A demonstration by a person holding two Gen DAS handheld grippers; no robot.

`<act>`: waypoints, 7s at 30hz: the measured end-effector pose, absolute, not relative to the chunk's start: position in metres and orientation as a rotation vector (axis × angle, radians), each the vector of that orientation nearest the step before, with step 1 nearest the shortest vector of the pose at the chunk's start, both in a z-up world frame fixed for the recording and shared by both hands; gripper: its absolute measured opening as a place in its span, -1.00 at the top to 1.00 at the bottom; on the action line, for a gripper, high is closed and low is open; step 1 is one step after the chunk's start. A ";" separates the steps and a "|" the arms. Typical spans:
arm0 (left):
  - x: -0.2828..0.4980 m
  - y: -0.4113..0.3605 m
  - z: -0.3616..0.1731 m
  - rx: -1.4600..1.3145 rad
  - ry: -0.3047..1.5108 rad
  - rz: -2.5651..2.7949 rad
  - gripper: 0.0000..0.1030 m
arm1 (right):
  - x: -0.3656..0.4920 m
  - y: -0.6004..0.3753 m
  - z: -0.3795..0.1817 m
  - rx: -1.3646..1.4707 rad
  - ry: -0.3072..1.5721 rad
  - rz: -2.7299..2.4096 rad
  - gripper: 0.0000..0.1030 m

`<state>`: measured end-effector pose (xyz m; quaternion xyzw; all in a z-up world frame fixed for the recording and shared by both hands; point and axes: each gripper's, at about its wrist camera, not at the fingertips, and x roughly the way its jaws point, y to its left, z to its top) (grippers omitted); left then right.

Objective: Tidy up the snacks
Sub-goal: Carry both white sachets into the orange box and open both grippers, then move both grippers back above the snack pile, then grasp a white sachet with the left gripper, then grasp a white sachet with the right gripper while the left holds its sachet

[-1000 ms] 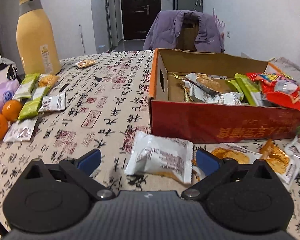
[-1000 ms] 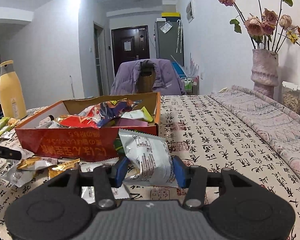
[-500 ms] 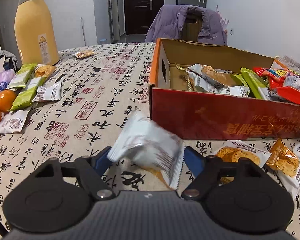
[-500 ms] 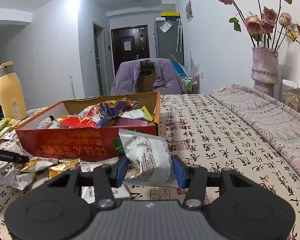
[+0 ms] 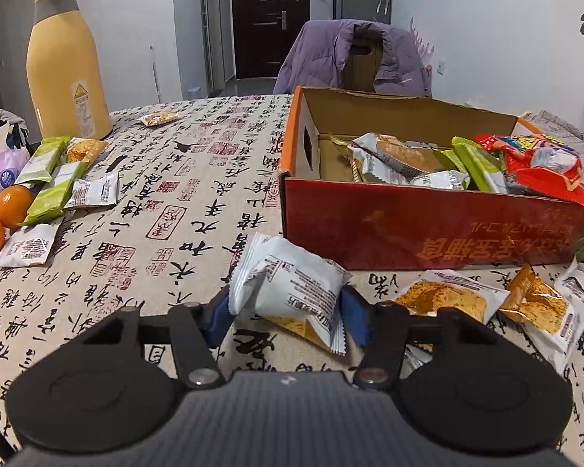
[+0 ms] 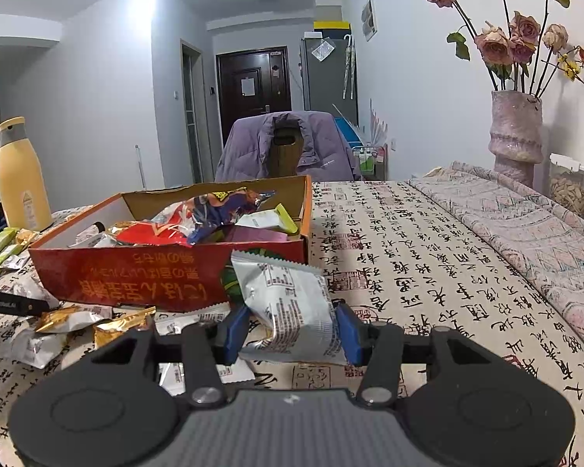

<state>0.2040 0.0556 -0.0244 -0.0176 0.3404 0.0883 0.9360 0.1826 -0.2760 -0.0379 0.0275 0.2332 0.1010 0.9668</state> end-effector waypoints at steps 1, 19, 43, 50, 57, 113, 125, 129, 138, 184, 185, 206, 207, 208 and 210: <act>0.202 0.055 -0.023 -0.035 0.691 0.178 -0.13 | 0.182 -0.276 -0.038 0.055 0.470 0.205 0.06; 0.172 0.042 0.035 -0.035 0.513 0.119 -0.13 | 0.165 -0.281 -0.001 0.022 0.342 0.207 0.06; 0.247 -0.001 0.080 -0.056 0.416 0.036 -0.14 | 0.268 -0.208 0.062 -0.069 0.309 0.310 0.06; 0.282 0.002 0.079 -0.103 0.409 0.055 -0.14 | 0.300 -0.186 0.058 -0.053 0.341 0.321 0.06; 0.298 0.008 0.057 -0.139 0.423 0.089 -0.14 | 0.315 -0.183 0.038 -0.031 0.359 0.317 0.06; 0.239 0.011 0.070 -0.125 0.424 0.129 -1.00 | 0.260 -0.223 0.043 -0.009 0.414 0.319 -1.00; 0.198 0.008 0.046 -0.114 0.490 0.129 -1.00 | 0.212 -0.244 0.018 0.003 0.479 0.332 -1.00; 0.186 0.005 0.035 -0.106 0.515 0.124 -1.00 | 0.199 -0.248 0.007 0.002 0.504 0.333 -1.00; 0.163 -0.001 0.006 -0.089 0.590 0.094 -1.00 | 0.182 -0.253 -0.019 -0.007 0.559 0.325 -1.00; 0.139 -0.009 -0.007 -0.061 0.579 0.049 0.14 | 0.181 -0.256 -0.047 0.008 0.603 0.260 -1.00; 0.137 -0.007 -0.005 -0.066 0.567 0.049 0.14 | 0.181 -0.256 -0.047 0.006 0.601 0.260 -1.00; 0.148 0.011 0.001 -0.090 0.488 0.037 0.13 | 0.183 -0.233 -0.037 -0.125 0.618 0.248 -1.00; 0.149 0.011 -0.001 -0.085 0.488 0.040 0.13 | 0.185 -0.231 -0.036 -0.137 0.621 0.244 -1.00; 0.150 0.011 -0.003 -0.079 0.488 0.044 0.13 | 0.189 -0.229 -0.034 -0.151 0.630 0.234 -1.00; 0.150 0.012 -0.006 -0.081 0.491 0.043 0.13 | 0.200 -0.225 -0.033 -0.179 0.654 0.207 -1.00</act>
